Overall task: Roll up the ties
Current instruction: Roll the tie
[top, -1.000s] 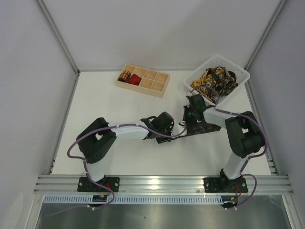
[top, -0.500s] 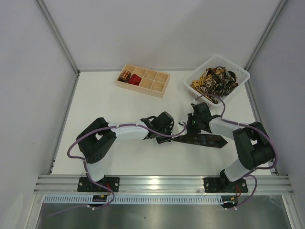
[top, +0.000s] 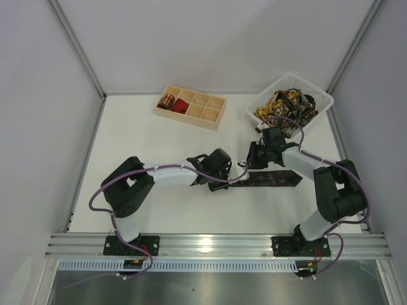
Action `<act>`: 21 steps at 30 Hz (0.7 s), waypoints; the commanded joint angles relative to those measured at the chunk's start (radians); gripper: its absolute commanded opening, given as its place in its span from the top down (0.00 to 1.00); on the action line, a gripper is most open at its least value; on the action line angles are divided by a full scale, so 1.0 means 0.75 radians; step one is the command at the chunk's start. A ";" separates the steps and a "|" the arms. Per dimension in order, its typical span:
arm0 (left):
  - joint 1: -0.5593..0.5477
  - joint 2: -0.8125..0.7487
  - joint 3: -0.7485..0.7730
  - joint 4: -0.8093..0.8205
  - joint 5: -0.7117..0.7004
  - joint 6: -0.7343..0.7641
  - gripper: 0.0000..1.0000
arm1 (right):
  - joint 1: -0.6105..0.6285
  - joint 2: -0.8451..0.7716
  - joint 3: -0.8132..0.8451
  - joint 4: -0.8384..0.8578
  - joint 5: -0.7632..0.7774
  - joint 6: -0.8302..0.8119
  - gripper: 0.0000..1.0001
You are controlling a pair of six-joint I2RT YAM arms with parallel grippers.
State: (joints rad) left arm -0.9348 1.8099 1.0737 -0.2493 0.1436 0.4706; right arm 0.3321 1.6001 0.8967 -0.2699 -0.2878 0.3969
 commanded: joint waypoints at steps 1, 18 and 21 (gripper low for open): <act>0.001 -0.041 -0.026 -0.052 0.046 -0.010 0.64 | 0.009 -0.035 0.005 0.088 -0.338 0.007 0.83; 0.001 -0.065 -0.049 -0.021 0.021 -0.028 0.62 | 0.085 0.370 0.163 0.290 -0.430 0.191 0.73; 0.001 -0.063 -0.043 -0.032 0.001 -0.024 0.62 | 0.091 0.388 0.132 0.272 -0.408 0.185 0.77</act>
State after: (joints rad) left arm -0.9348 1.7966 1.0580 -0.2481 0.1421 0.4702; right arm 0.3927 1.8820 0.9913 -0.0799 -0.5983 0.5179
